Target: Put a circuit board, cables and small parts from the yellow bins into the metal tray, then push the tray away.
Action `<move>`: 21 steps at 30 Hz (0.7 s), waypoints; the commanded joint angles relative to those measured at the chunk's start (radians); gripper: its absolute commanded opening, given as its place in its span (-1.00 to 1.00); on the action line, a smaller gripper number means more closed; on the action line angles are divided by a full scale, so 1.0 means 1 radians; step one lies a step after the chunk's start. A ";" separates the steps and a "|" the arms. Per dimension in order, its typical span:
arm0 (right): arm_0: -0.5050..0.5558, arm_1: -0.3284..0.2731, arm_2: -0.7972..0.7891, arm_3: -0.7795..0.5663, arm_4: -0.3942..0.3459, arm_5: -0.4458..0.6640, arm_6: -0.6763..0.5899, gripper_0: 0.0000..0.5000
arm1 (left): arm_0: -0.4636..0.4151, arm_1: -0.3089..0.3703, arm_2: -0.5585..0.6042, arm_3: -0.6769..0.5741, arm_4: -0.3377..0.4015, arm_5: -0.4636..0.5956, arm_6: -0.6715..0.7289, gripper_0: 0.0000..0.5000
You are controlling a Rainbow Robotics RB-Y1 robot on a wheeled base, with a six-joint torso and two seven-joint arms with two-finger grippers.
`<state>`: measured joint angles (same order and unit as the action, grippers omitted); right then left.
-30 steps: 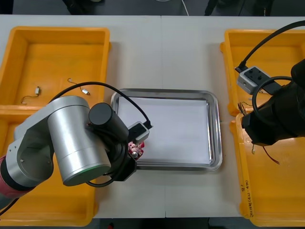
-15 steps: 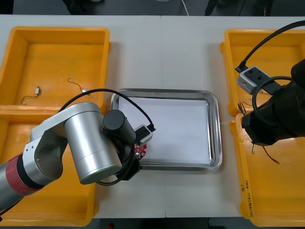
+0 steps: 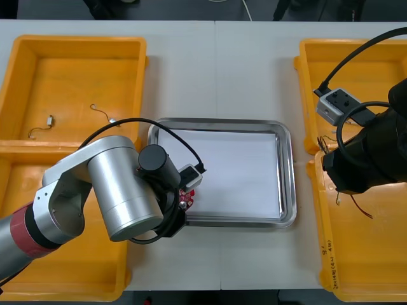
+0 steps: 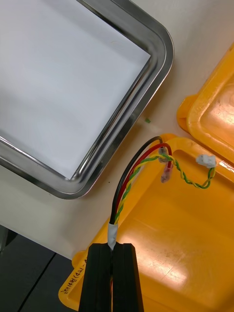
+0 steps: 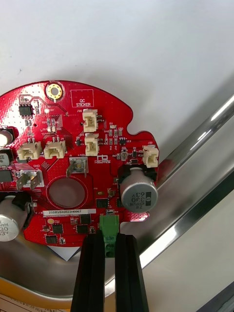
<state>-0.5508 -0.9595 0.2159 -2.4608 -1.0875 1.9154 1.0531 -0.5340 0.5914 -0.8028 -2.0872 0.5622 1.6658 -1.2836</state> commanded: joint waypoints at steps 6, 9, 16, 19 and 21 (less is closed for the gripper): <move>-0.031 0.007 0.010 -0.004 0.009 0.005 0.007 -1.00 | -0.044 -0.027 0.004 -0.007 0.015 -0.014 -0.020 -1.00; -0.032 0.007 0.008 -0.004 0.009 0.005 0.005 -1.00 | -0.044 -0.027 0.004 -0.007 0.015 -0.017 -0.016 -1.00; -0.032 0.007 0.010 -0.004 0.011 0.005 0.005 -1.00 | -0.046 -0.027 0.004 -0.005 0.018 -0.024 -0.003 1.00; -0.032 0.007 0.008 -0.004 0.011 0.005 0.005 -1.00 | -0.046 -0.027 0.010 -0.007 0.022 -0.024 0.001 1.00; -0.032 0.007 0.008 -0.004 0.011 0.005 0.005 -1.00 | -0.044 -0.028 0.016 -0.005 0.033 -0.024 0.001 1.00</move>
<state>-0.5508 -0.9595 0.2159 -2.4608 -1.0869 1.9154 1.0531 -0.5411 0.5909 -0.8027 -2.0867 0.5752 1.6521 -1.2836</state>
